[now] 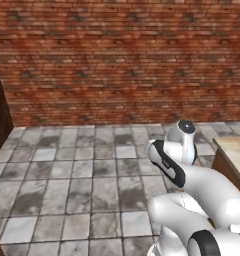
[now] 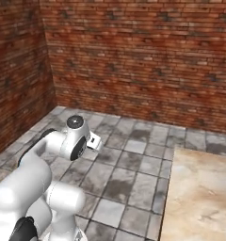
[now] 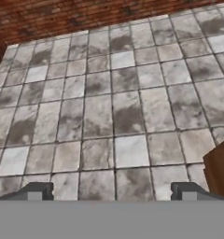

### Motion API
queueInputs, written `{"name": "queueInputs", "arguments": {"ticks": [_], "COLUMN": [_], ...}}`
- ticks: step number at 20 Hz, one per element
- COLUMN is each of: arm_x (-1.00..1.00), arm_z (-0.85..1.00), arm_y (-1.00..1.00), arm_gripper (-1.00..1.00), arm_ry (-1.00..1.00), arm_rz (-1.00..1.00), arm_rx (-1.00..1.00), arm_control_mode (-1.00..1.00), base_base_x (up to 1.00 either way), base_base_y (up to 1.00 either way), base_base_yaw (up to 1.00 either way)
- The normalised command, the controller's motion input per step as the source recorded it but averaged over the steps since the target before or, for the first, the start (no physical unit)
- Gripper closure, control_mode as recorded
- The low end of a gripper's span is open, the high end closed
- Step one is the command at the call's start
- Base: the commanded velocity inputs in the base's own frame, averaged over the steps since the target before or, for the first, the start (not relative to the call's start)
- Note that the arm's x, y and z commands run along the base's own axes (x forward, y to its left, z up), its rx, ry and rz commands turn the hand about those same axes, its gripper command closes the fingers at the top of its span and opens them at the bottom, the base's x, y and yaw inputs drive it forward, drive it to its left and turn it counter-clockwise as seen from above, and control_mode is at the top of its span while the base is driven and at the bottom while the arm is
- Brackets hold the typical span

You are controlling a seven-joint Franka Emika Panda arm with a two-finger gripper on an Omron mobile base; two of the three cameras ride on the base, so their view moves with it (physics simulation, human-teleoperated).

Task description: Place the large bottle from the dining counter next to the other large bottle outside the sink, and place the small bottle from the dining counter next to the other small bottle inside the sink.

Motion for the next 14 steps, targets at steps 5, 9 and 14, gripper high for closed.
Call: {"name": "queueInputs", "arguments": {"ticks": [5, 9, 14], "arm_x": [0.0, 0.0, 0.0], "arm_z": [0.0, 0.0, 0.0], "arm_y": [0.0, 0.0, 0.0], "arm_gripper": [-1.0, -1.0, -1.0], "arm_ry": [0.0, 0.0, 0.0], "arm_rz": [0.0, 0.0, 0.0], "arm_rx": [0.0, 0.0, 0.0], "arm_control_mode": [1.0, 1.0, 1.0], "base_base_x": [1.0, 0.87, 0.8], "base_base_y": [0.02, 0.06, 0.08], "base_base_yaw": [-0.12, -0.26, -0.33]}}
